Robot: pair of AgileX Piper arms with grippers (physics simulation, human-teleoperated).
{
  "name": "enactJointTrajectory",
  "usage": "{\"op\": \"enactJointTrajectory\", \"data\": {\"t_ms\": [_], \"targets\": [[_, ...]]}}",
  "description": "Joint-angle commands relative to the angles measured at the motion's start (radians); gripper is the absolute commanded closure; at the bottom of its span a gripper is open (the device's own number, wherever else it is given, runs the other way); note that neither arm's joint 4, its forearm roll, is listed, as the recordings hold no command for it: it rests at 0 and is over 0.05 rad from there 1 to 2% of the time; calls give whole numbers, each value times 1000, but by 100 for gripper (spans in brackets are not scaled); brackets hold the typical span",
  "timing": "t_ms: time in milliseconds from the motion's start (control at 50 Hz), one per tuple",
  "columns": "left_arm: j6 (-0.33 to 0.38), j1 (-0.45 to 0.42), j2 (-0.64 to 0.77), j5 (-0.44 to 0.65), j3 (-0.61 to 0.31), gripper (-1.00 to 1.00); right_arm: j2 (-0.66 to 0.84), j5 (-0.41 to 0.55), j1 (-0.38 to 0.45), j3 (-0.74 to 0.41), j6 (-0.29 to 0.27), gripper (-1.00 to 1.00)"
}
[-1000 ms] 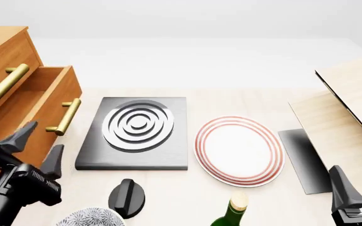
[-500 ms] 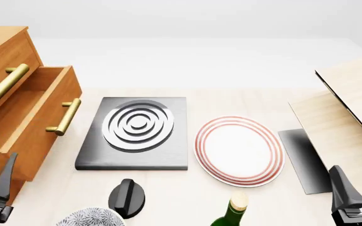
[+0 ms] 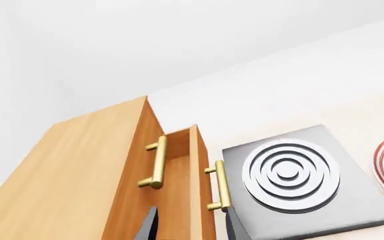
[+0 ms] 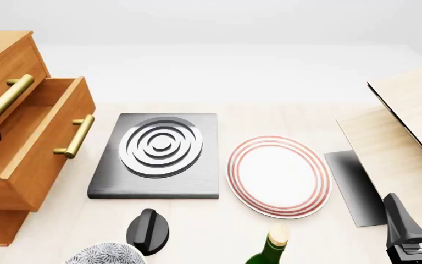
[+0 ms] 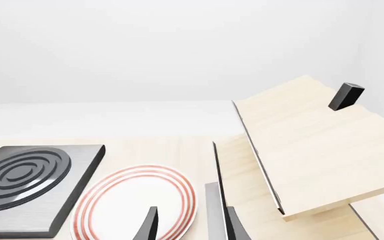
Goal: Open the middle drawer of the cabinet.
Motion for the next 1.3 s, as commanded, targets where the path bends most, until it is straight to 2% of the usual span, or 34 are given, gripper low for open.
{"op": "enactJointTrajectory", "data": {"t_ms": [20, 40, 80, 100, 200, 280, 440, 720, 1300], "targets": [[-149, 26, 242, 0, -100, -100, 0, 0, 0, 0, 0, -100], [-179, 34, 285, -3, -119, -100, 0, 0, 0, 0, 0, -100], [-172, 50, 296, -15, -130, -100, 0, 0, 0, 0, 0, -100], [-194, 50, 325, -17, -135, -100, 0, 0, 0, 0, 0, -100], [-223, 46, 387, -38, -133, -100, 0, 0, 0, 0, 0, -100], [-288, 27, 456, -55, -128, -100, 0, 0, 0, 0, 0, -100], [-333, 29, 517, -73, -111, -100, 0, 0, 0, 0, 0, -100], [-347, 95, 571, -131, -74, -100, 0, 0, 0, 0, 0, -100], [-371, 59, 678, -286, 61, -100, 0, 0, 0, 0, 0, -100]]}}
